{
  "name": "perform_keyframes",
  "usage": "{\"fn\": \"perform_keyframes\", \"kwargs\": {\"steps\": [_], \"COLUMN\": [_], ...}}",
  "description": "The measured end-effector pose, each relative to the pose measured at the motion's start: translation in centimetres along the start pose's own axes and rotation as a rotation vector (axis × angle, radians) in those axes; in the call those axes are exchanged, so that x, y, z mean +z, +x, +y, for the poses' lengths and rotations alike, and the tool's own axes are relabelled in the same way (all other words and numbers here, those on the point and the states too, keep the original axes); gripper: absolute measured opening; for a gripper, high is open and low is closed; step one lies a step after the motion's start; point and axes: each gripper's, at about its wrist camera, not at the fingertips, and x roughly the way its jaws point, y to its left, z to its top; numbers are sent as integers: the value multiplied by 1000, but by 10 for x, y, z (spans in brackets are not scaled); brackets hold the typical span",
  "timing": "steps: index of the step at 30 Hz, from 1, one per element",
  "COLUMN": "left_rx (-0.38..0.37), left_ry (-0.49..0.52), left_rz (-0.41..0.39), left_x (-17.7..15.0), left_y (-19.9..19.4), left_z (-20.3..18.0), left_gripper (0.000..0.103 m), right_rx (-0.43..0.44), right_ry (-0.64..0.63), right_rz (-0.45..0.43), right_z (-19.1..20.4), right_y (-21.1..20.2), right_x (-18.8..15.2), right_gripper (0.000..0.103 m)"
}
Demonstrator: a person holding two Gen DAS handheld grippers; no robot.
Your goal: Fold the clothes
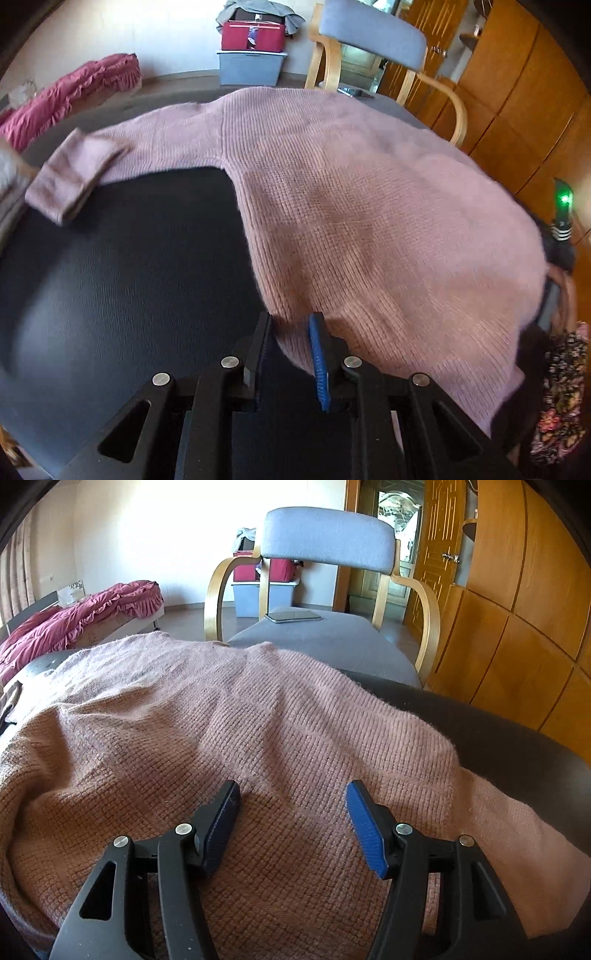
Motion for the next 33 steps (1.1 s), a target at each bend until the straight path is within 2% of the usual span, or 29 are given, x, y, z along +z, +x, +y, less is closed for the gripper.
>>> {"fn": "perform_keyframes", "kwargs": {"steps": [2, 5, 7, 11, 13, 14, 16, 21, 24, 29, 31, 33], "left_rx": [-61, -190, -251, -336, -361, -365, -372, -307, -274, -175, -143, -180], "left_ry": [-63, -185, -211, -257, -275, -284, -301, -298, -290, -236, -209, -223], "left_rz": [5, 52, 78, 103, 107, 105, 100, 55, -13, -148, -151, -128], "left_x": [-7, -15, -19, -31, -30, -31, -32, -23, -21, -31, -29, -26], "left_y": [-4, -4, -4, -3, -1, -1, -1, 4, 6, 5, 4, 4], "left_z": [7, 15, 15, 15, 16, 16, 16, -3, -17, -38, -44, -39], "left_gripper": [20, 20, 20, 22, 29, 33, 37, 42, 51, 52, 52, 52], "right_rx": [-18, -31, -12, 166, 334, 421, 500, 477, 474, 478, 479, 479], "right_ry": [-13, -42, -60, -68, -36, -19, 2, 41, 67, 86, 93, 99], "right_rz": [-59, -176, -256, -353, -362, -364, -339, -275, -261, -254, -256, -256], "right_z": [2, 10, 15, 17, 12, 10, 10, 11, 7, -1, -2, -4], "right_y": [-12, -35, -53, -81, -87, -89, -84, -70, -67, -68, -68, -68], "right_x": [-1, -4, -8, -19, -22, -23, -23, -19, -19, -23, -24, -24], "right_gripper": [64, 64, 64, 64, 66, 74, 80, 80, 80, 80, 80, 80]}}
